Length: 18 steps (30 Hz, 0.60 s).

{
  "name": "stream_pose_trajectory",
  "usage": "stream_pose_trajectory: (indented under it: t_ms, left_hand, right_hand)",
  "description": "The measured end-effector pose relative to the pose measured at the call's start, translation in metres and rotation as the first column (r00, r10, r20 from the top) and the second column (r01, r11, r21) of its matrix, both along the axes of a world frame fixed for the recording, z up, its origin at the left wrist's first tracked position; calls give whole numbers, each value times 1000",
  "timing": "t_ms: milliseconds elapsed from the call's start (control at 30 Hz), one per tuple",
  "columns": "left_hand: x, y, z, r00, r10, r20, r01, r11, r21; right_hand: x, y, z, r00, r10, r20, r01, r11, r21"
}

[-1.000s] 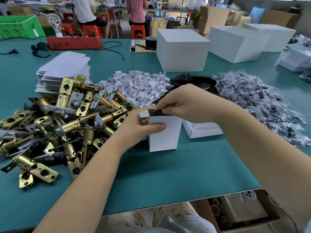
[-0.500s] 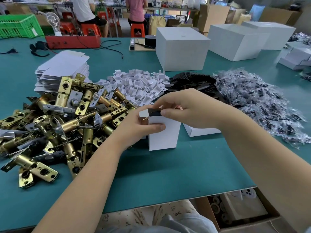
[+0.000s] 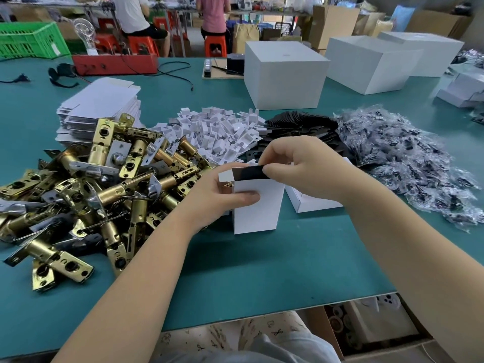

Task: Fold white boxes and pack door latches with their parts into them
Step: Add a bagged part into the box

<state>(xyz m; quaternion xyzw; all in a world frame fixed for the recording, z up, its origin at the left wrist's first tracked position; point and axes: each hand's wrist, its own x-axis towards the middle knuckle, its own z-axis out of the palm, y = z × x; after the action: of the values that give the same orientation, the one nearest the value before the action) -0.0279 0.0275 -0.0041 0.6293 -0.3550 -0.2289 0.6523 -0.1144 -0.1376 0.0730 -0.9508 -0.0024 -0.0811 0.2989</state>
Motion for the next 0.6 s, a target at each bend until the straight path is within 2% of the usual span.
stream_pose_trajectory:
  t_ms: [67,200,333,400,467,533,600]
  left_hand:
    - [1,0,0,1000,1,10,-2,1000,14]
    - [1,0,-1,1000,-13,8,12,1000,22]
    - [2,1,-1,999,5,42,-7,999,48]
    - [2,1,-1,999,-9,45,7,999,34]
    - [2,2,-2,998,-25,50,24,1000,17]
    - [3,2,-3,997,-17,70,15,999,29]
    - [4,1,-5,996,-3,91,-2,998,55]
  right_hand:
    - [0,1,3,999,15,-42,-18,997,-70]
    - [3,6,10,988,64,-141,-107,942,-318]
    - [3,11,14,970,99,-221,-178,911,-371]
    - [-1,7,12,981,153,-123,-183,940,-288]
    - [-7,-4,11,988,129,86,-125,991,-50]
    - [-11,-25,6,975,-14,220,-32,978,205]
    - [-9,-52,-7,941,-229,249,155,946,285]
